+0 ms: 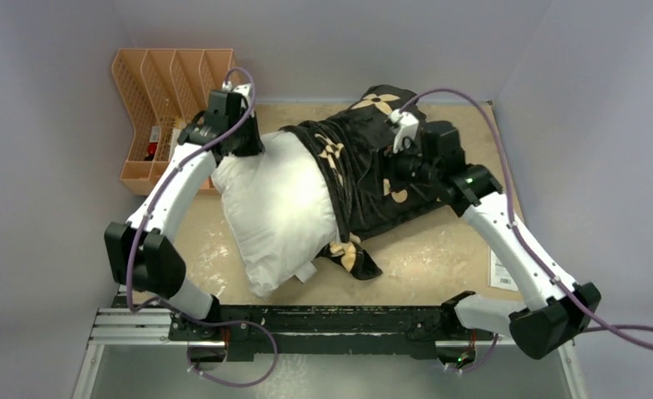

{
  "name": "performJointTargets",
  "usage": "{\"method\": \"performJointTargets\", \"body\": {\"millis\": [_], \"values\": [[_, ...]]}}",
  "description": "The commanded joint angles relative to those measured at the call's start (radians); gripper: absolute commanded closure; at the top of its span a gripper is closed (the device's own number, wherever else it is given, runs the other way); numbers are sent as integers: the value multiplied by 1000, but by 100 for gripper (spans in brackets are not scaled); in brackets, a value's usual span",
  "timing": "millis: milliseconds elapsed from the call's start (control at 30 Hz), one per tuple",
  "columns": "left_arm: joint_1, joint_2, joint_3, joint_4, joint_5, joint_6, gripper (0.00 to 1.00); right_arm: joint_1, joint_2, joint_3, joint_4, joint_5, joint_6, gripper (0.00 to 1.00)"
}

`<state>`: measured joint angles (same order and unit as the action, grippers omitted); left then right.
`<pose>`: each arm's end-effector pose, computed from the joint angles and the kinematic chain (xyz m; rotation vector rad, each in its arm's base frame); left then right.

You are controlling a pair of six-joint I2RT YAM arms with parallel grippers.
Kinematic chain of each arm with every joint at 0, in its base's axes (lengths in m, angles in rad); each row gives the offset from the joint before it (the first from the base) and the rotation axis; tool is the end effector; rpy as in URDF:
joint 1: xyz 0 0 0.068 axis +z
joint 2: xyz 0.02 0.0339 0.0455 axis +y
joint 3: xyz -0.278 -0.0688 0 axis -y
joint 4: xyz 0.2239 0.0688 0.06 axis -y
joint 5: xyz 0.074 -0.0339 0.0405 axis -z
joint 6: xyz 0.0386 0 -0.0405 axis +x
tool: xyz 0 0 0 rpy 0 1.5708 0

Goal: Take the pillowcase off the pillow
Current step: Remove the pillow from the pillowcase.

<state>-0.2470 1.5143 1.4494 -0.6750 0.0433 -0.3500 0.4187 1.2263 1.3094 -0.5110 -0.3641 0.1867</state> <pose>0.3048 -0.0786 0.3605 -0.0980 2.3340 -0.3514 0.2177 0.1119 0.4079 -0.4746 1.9925 0.7473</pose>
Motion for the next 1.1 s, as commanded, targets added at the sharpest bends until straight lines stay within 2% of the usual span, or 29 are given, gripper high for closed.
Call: {"method": "performJointTargets", "body": {"millis": [0, 33, 67, 100, 133, 200, 233, 300, 367, 400, 500, 633, 800, 933, 1067], "values": [[29, 93, 185, 32, -68, 66, 100, 111, 70, -97, 77, 92, 59, 28], [31, 112, 211, 15, -94, 44, 100, 123, 109, -88, 64, 121, 57, 30], [34, 125, 239, -16, -115, 29, 90, 127, 135, -81, 59, 140, 62, 33], [36, 125, 254, -45, -130, 16, 71, 127, 159, -71, 62, 161, 80, 35], [37, 115, 251, -61, -149, 9, 56, 126, 178, -62, 67, 176, 101, 35], [39, 48, 196, -68, -208, -10, 38, 127, 192, -58, 113, 176, 156, 34], [44, 10, 169, -77, -245, -24, 33, 126, 191, -69, 146, 175, 189, 34], [69, -64, 126, -128, -311, -61, 28, 127, 185, -105, 215, 184, 234, 41], [100, -141, 77, -171, -322, -94, 26, 127, 195, -121, 242, 196, 242, 70], [102, -183, 44, -182, -322, -108, 25, 127, 206, -113, 227, 211, 246, 78], [103, -320, -94, -211, -318, -170, 22, 129, 216, -95, 211, 215, 248, 88], [103, -475, -262, -268, -313, -314, 20, 128, 148, -128, 252, 287, 262, 99], [103, -659, -450, -235, -94, -403, 18, 128, 102, -154, 291, 331, 246, 100], [103, -813, -663, -26, 260, -415, 11, 128, 126, -160, 305, 284, 226, 100], [103, -847, -836, 96, 362, -496, 11, 128, 154, -153, 322, 196, 217, 99]]}}
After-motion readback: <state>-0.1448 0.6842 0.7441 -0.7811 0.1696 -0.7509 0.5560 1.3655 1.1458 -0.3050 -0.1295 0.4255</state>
